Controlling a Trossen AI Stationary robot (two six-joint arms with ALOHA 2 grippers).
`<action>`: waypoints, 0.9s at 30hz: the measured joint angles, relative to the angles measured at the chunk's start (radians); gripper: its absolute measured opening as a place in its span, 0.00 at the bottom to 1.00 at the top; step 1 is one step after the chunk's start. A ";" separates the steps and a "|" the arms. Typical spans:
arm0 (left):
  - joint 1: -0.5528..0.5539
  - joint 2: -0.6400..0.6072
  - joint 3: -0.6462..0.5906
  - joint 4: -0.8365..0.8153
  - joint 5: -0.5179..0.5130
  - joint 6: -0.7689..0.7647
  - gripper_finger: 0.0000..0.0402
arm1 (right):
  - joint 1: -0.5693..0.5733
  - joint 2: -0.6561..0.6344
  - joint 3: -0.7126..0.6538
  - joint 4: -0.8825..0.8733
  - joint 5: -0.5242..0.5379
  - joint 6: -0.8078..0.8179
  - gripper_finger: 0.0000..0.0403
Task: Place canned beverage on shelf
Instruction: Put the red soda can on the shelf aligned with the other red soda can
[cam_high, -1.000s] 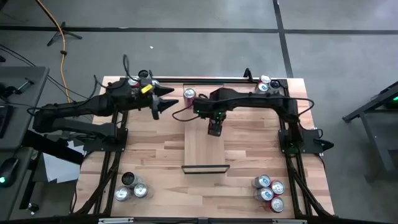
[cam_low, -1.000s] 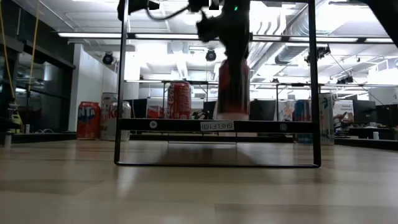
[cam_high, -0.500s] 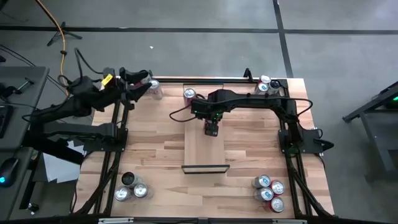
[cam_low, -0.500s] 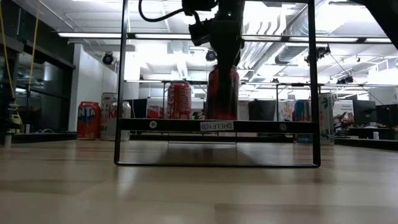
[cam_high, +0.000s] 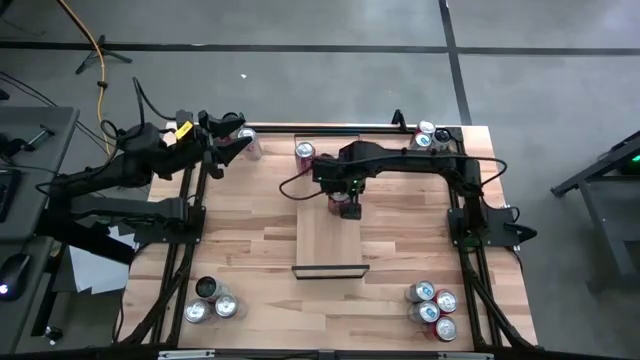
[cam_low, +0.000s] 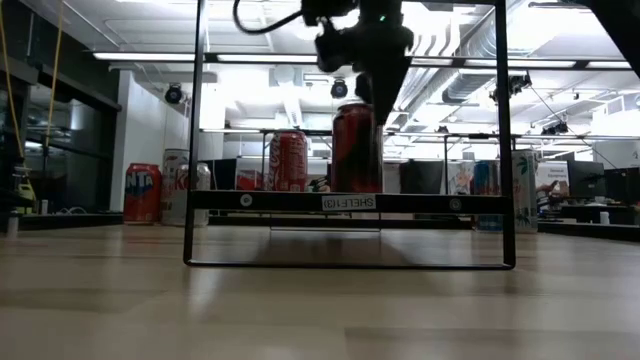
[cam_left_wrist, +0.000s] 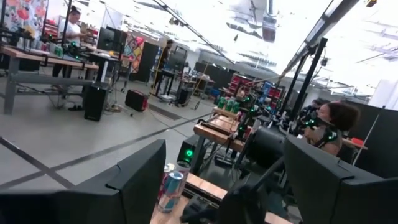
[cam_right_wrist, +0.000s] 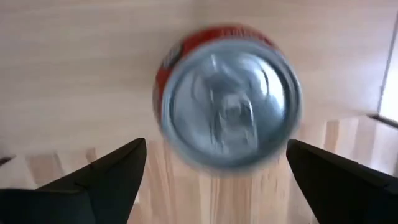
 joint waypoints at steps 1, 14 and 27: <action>0.000 0.000 0.000 0.000 0.000 0.000 0.67 | -0.006 -0.016 0.000 -0.007 -0.001 0.001 0.92; 0.000 -0.002 0.000 0.001 0.000 -0.008 0.67 | -0.058 -0.138 0.000 0.020 -0.023 0.710 0.93; 0.000 -0.002 -0.001 0.001 0.000 -0.002 0.67 | 0.045 -0.115 0.000 0.105 0.084 1.107 0.93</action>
